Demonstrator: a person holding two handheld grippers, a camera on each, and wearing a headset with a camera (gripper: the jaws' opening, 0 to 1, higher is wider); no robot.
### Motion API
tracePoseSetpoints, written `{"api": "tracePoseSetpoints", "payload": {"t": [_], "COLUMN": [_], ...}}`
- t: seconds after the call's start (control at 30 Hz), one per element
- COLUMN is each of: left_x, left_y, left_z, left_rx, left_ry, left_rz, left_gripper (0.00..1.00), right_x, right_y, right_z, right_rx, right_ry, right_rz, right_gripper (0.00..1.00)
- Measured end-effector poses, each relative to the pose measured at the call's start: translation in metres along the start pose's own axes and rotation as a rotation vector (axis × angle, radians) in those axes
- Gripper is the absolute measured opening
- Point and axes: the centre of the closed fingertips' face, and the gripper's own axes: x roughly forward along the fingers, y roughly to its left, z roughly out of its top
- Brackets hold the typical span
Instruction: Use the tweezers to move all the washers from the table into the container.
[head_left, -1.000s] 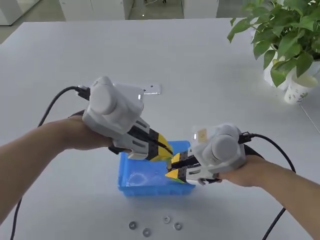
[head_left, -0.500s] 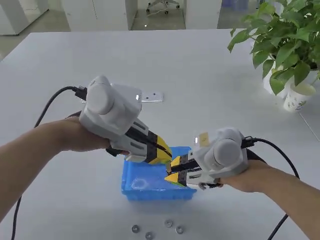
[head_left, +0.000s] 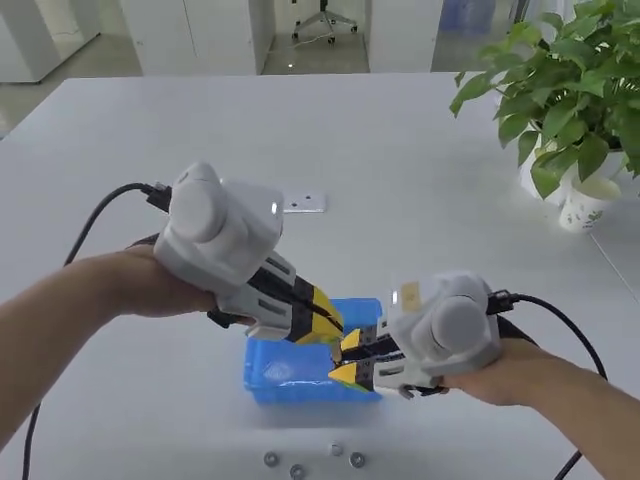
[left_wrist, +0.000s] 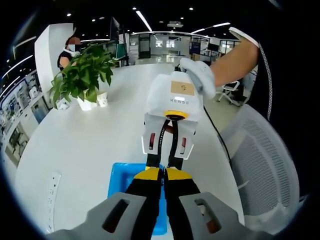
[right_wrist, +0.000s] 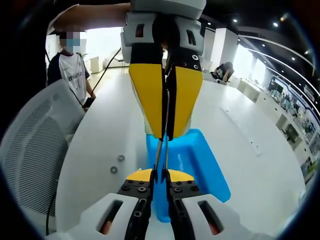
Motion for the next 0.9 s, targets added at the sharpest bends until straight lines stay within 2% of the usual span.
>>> {"api": "tracePoseSetpoints", "payload": {"t": [0.37,0.9], "left_x": [0.007,0.021], "left_y": [-0.020,-0.035], "left_z": [-0.001,-0.012], "left_rx": [0.005,0.005], "left_ry": [0.006,0.007], "left_rz": [-0.024,-0.039], "left_gripper": [0.05,0.05], "right_x": [-0.003,0.000], "right_y": [0.021,0.040], "right_z": [-0.006,-0.021], "right_rx": [0.015,0.039], "right_ry": [0.004,0.015], "right_rz": [0.001,0.018], "right_gripper": [0.11,0.11]}}
